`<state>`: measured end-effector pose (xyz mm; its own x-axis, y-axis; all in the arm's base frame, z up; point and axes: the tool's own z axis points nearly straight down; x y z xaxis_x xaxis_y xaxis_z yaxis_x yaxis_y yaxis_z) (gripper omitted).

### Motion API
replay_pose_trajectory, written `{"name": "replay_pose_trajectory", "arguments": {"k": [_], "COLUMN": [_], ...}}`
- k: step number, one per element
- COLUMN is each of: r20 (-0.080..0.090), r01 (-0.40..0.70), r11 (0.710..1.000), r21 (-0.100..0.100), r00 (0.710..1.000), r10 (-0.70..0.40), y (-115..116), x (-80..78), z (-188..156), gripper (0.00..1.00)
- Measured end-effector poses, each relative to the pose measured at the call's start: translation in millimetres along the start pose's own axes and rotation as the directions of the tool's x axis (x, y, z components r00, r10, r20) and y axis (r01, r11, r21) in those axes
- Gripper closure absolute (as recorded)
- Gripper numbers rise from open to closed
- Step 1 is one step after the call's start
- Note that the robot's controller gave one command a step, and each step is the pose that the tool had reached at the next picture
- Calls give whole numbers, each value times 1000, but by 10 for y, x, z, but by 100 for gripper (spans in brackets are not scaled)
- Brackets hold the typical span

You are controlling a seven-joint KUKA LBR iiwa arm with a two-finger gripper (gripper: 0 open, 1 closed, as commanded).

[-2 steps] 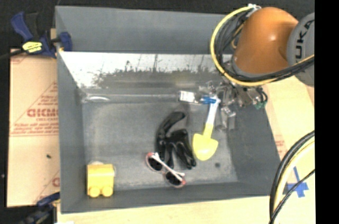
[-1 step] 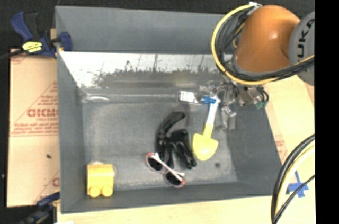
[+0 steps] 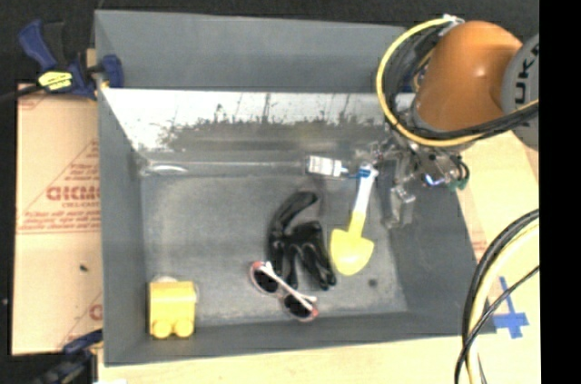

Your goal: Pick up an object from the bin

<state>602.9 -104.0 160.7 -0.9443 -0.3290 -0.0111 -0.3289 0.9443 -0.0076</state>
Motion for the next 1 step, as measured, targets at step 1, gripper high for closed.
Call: {"name": "replay_pose_trajectory", "arguments": {"k": [1], "r20": [-6], "r01": [138], "r11": [990], "r21": [-3], "r00": [990], "r10": [-138], "y": [121], "x": [-17], "z": [222], "gripper": [0]}}
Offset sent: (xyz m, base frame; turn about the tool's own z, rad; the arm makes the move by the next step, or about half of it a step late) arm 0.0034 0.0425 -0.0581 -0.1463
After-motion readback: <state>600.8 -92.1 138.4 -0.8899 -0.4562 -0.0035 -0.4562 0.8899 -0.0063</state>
